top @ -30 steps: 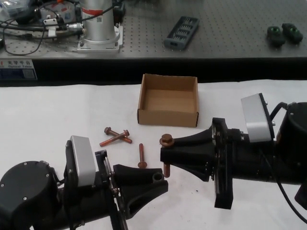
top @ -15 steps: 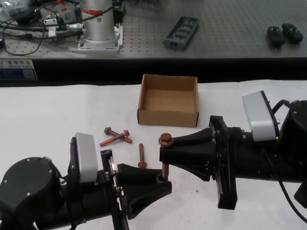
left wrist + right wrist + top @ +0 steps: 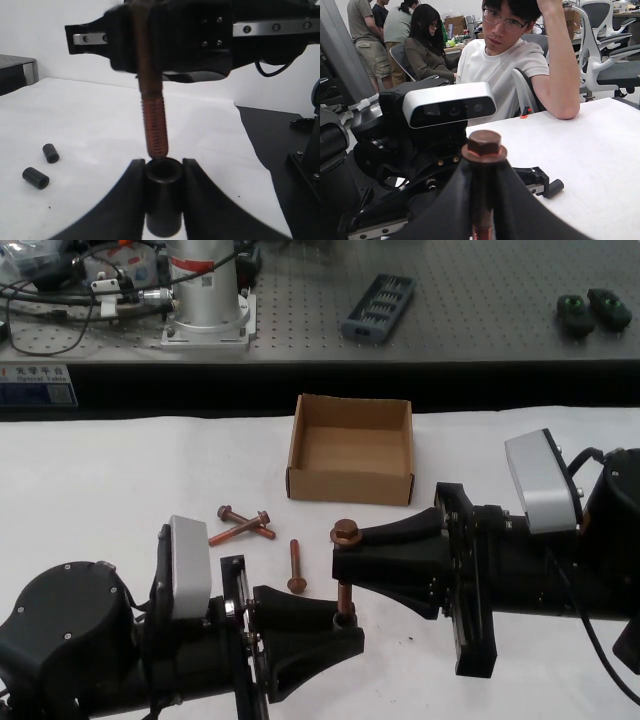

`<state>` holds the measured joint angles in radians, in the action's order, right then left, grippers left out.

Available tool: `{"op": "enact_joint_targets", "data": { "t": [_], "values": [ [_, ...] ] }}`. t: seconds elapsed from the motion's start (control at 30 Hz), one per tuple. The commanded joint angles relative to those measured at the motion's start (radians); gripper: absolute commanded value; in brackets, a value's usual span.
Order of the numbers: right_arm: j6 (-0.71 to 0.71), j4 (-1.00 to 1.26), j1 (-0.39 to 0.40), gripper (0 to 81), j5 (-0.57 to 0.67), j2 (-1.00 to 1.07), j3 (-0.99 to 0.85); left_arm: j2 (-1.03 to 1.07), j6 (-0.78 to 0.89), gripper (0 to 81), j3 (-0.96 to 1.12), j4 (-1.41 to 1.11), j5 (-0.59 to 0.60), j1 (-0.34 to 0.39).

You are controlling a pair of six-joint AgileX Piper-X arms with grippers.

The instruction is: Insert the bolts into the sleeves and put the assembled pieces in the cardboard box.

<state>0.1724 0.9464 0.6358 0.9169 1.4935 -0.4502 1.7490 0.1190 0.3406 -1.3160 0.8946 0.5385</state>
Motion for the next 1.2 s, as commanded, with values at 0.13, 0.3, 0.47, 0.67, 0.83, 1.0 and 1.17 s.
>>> {"op": "enact_joint_targets", "data": {
  "t": [0.13, 0.3, 0.47, 0.67, 0.83, 1.0, 1.17],
  "values": [
    [-0.020, -0.021, -0.007, 7.1, 0.015, 0.000, -0.012, 0.000, 0.014, 0.6, 0.008, -0.011, 0.011, -0.002],
    [-0.045, -0.057, -0.007, 7.1, 0.013, 0.000, -0.012, 0.000, 0.047, 0.6, 0.008, -0.053, 0.039, -0.002],
    [-0.060, -0.088, -0.007, 7.1, 0.013, 0.000, -0.012, 0.000, 0.054, 0.6, 0.008, -0.055, 0.039, -0.002],
    [-0.060, -0.115, -0.007, 7.1, 0.013, 0.000, -0.006, 0.000, 0.054, 0.6, 0.008, -0.071, 0.039, -0.002],
    [-0.055, -0.119, -0.007, 7.1, 0.013, 0.000, -0.006, 0.000, 0.057, 0.6, 0.008, -0.077, 0.055, -0.010],
    [-0.054, -0.119, -0.007, 7.1, 0.013, 0.000, -0.006, 0.000, 0.057, 0.6, 0.008, -0.077, 0.061, -0.023],
    [-0.053, -0.094, -0.007, 7.1, 0.013, 0.000, -0.006, 0.000, 0.055, 0.6, 0.008, -0.068, 0.060, -0.026]
  ]
}}
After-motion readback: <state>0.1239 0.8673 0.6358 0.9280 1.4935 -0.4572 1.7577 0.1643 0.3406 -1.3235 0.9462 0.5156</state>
